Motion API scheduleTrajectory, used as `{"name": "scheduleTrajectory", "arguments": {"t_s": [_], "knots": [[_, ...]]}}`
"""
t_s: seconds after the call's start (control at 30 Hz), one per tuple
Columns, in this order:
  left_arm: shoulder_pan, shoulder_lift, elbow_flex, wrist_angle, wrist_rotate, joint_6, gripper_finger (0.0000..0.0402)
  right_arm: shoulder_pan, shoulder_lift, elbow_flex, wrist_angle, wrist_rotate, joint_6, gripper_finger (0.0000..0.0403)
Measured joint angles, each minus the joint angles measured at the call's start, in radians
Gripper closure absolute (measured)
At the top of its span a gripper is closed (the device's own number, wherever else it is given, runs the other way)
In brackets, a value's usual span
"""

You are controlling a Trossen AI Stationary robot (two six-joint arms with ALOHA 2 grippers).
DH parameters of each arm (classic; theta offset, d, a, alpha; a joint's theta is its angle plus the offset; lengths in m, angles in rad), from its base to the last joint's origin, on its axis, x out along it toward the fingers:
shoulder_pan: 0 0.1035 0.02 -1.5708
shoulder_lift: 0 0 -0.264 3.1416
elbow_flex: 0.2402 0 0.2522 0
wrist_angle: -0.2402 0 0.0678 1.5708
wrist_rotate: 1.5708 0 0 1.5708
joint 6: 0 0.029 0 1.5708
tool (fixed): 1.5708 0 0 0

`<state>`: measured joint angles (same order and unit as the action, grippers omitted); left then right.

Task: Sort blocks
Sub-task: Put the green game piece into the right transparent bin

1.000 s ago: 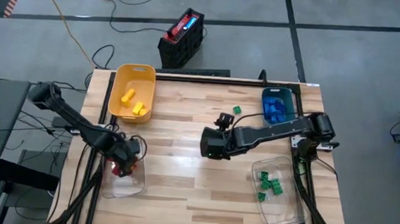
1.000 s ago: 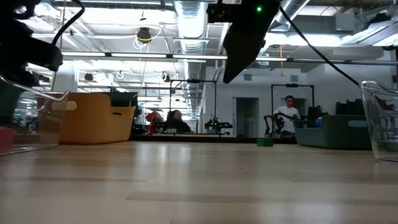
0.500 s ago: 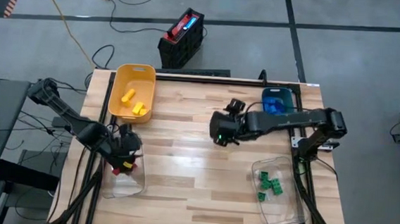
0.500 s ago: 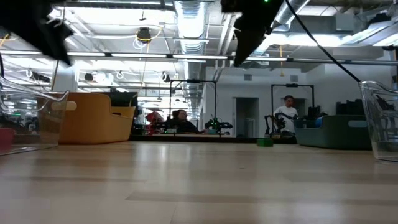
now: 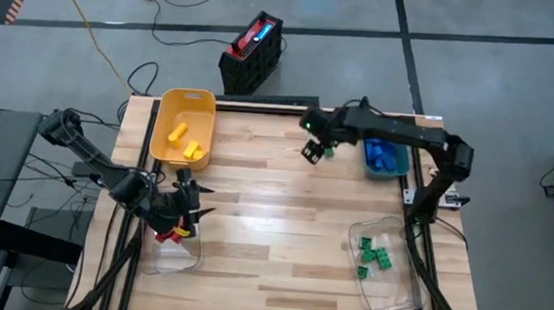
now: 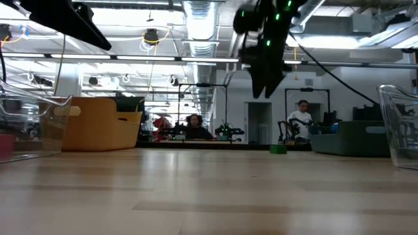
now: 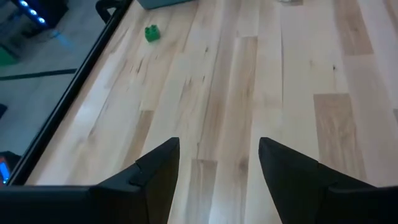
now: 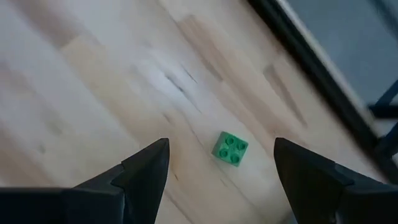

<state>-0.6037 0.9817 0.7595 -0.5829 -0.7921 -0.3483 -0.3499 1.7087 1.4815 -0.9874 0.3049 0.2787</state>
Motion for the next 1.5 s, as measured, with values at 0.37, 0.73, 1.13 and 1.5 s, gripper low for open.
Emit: {"name": "scheduleTrajectory", "arguments": {"t_s": [0.37,0.73,1.13,1.5], "knots": [[0.0,0.0,-0.012,0.002,-0.002,0.017,0.0185,-0.161,0.196,-0.001,-0.025,-0.074,0.132,0.0101],[0.0,0.0,-0.012,-0.012,0.002,0.083,0.0185,-0.171,0.327,-0.001,-0.056,-0.123,0.14,0.0101],[0.0,0.0,-0.012,-0.038,0.014,0.084,0.0185,-0.213,0.342,-0.008,-0.04,-0.151,0.132,0.0125],[0.0,0.0,-0.012,-0.063,0.021,0.052,0.0185,-0.212,0.34,-0.062,0.0,-0.177,0.114,0.022]]}}
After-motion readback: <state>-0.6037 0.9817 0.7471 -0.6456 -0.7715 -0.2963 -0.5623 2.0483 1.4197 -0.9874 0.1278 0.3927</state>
